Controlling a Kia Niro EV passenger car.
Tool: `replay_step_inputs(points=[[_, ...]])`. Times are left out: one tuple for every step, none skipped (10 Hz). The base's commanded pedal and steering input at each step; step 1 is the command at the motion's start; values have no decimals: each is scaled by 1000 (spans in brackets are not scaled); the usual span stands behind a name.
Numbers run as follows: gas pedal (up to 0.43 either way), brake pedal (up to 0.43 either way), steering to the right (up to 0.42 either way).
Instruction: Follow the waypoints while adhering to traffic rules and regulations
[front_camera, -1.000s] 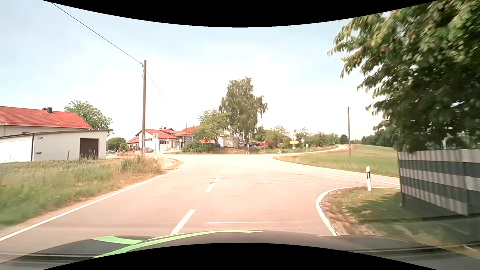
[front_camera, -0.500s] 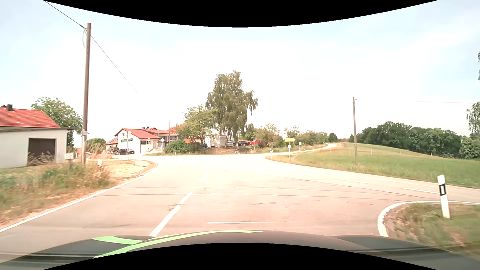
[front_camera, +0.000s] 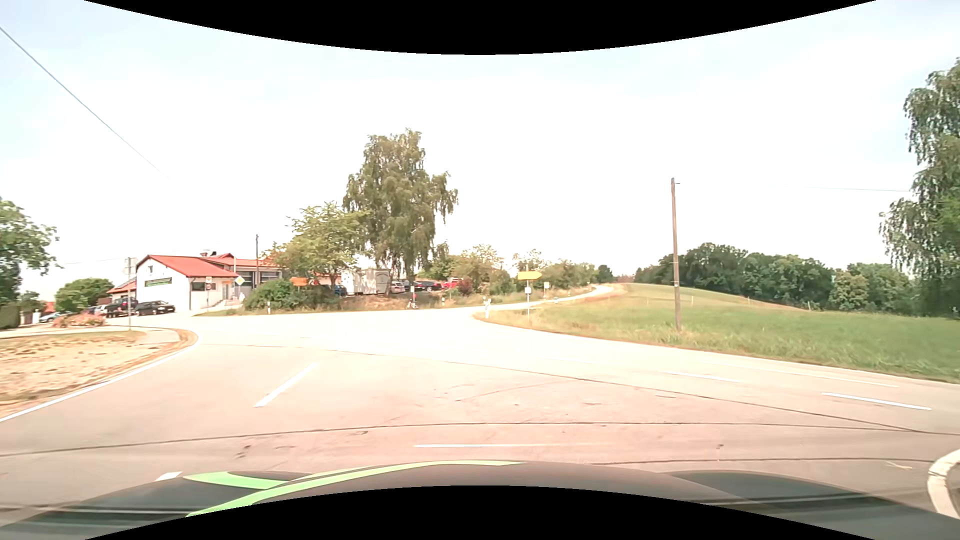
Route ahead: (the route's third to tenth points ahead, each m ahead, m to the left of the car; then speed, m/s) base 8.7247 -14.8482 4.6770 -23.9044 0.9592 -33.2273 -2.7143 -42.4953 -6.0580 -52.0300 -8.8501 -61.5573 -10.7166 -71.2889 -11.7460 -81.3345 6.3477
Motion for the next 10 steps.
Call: replay_step_inputs(points=[[0,262,263],[0,268,279],[0,274,289],[0,274,301],[0,274,314],[0,274,325],[0,274,341],[0,274,355],[0,268,367],[0,262,382]])
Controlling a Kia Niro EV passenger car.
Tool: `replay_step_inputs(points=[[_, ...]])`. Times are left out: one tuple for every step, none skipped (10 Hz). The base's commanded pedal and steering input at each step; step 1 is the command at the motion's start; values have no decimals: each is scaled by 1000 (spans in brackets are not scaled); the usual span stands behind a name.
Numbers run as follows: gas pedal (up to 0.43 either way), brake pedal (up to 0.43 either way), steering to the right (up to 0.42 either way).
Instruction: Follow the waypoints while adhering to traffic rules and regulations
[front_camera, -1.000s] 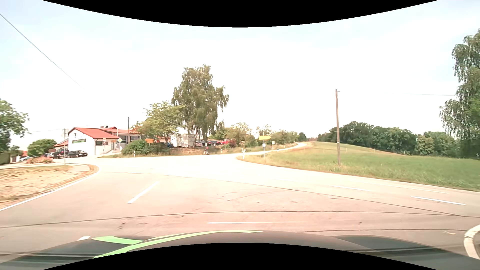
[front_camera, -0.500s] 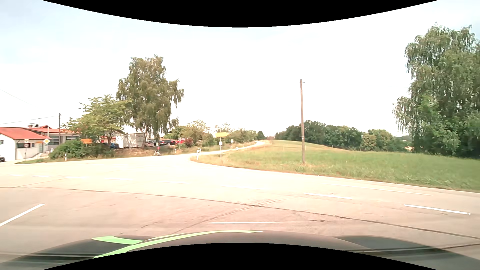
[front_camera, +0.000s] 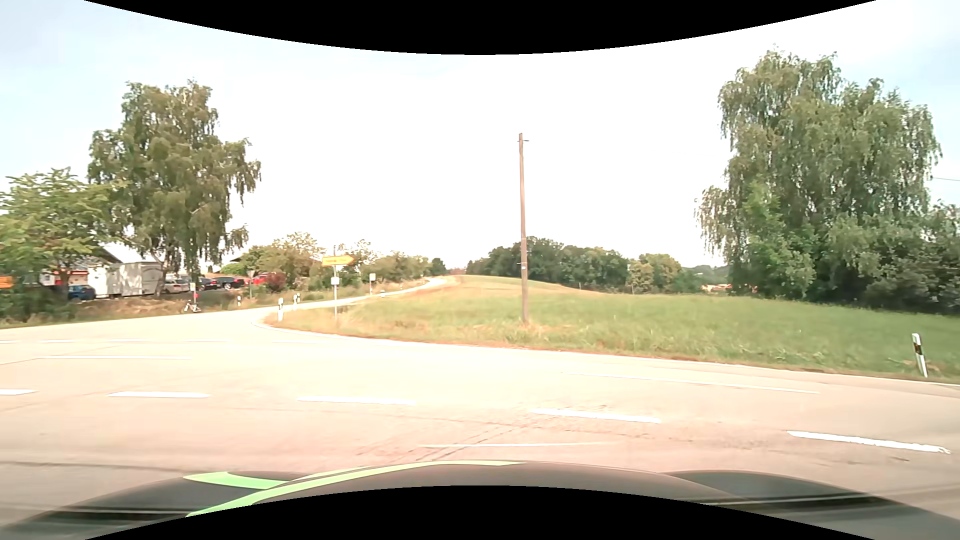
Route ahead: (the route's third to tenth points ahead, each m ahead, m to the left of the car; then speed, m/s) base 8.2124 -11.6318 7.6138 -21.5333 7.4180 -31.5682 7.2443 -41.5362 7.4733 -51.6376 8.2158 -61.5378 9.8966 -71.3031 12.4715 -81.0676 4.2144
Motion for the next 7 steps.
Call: replay_step_inputs(points=[[0,250,406],[0,226,431],[0,128,459],[0,0,491],[0,0,519],[0,0,536],[0,0,555]])
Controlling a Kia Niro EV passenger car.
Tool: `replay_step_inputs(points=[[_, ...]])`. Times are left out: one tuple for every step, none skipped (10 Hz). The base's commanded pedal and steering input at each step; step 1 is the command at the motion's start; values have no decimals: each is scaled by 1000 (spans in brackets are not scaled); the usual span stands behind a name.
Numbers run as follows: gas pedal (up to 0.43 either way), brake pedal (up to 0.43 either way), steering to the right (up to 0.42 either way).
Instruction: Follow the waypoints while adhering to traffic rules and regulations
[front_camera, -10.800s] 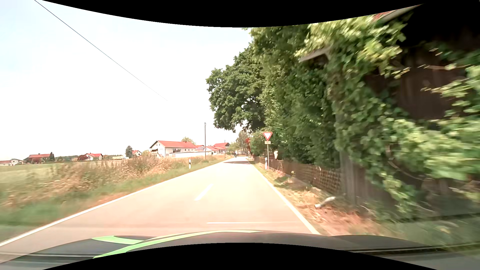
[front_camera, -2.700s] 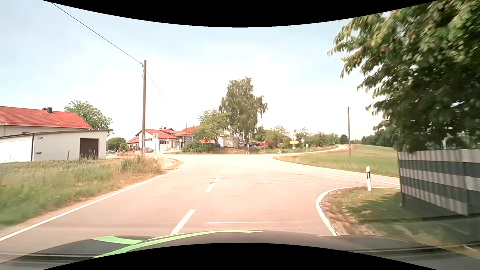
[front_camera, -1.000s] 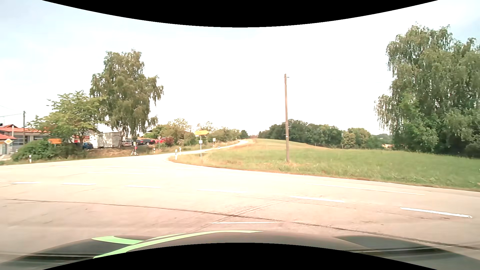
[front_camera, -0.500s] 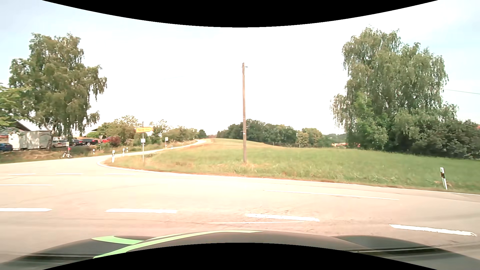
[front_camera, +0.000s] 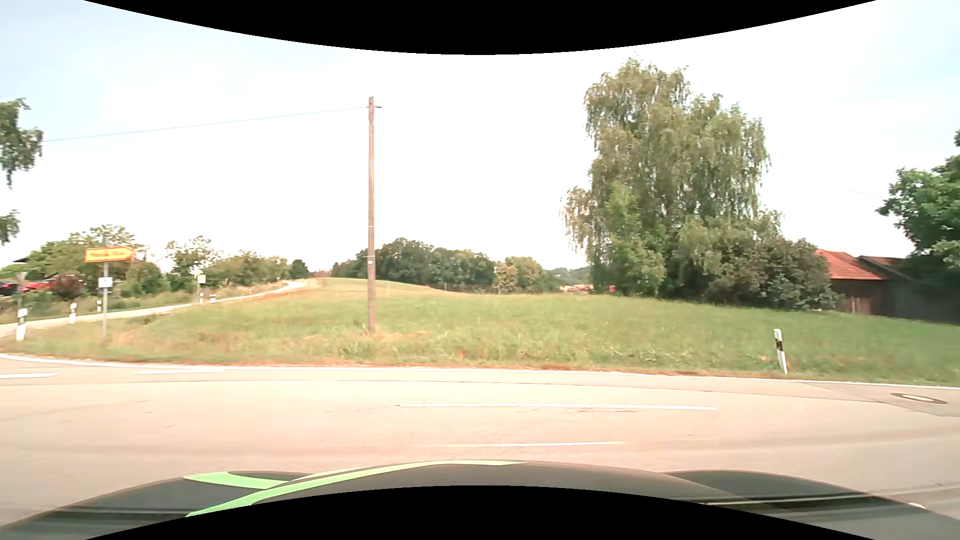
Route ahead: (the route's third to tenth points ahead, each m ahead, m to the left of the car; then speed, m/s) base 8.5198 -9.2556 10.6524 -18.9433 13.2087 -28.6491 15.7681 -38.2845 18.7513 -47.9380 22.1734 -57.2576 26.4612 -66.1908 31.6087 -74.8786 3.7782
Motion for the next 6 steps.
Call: replay_step_inputs(points=[[0,0,563],[0,0,564],[20,0,563],[39,0,563],[47,0,565],[67,0,570]])
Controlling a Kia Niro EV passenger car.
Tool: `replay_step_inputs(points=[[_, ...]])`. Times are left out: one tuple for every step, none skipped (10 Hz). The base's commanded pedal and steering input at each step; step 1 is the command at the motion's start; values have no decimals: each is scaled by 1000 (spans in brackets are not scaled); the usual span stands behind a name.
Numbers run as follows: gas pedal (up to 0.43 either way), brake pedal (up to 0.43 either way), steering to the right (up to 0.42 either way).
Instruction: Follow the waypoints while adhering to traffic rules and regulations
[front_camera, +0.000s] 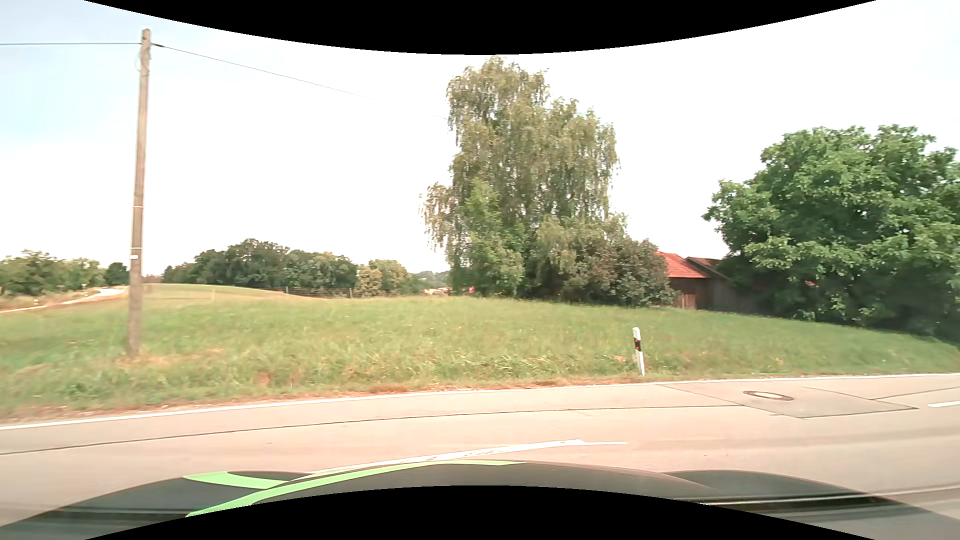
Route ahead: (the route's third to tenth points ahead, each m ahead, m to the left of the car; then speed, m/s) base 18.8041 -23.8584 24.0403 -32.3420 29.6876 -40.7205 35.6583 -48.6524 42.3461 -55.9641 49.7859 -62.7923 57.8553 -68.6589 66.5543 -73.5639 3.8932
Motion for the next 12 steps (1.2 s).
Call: replay_step_inputs(points=[[79,0,575],[118,0,576],[118,0,576],[118,0,575],[118,0,573],[118,0,570],[118,0,562],[138,0,554],[138,0,546],[150,0,533],[150,0,515],[157,0,489]])
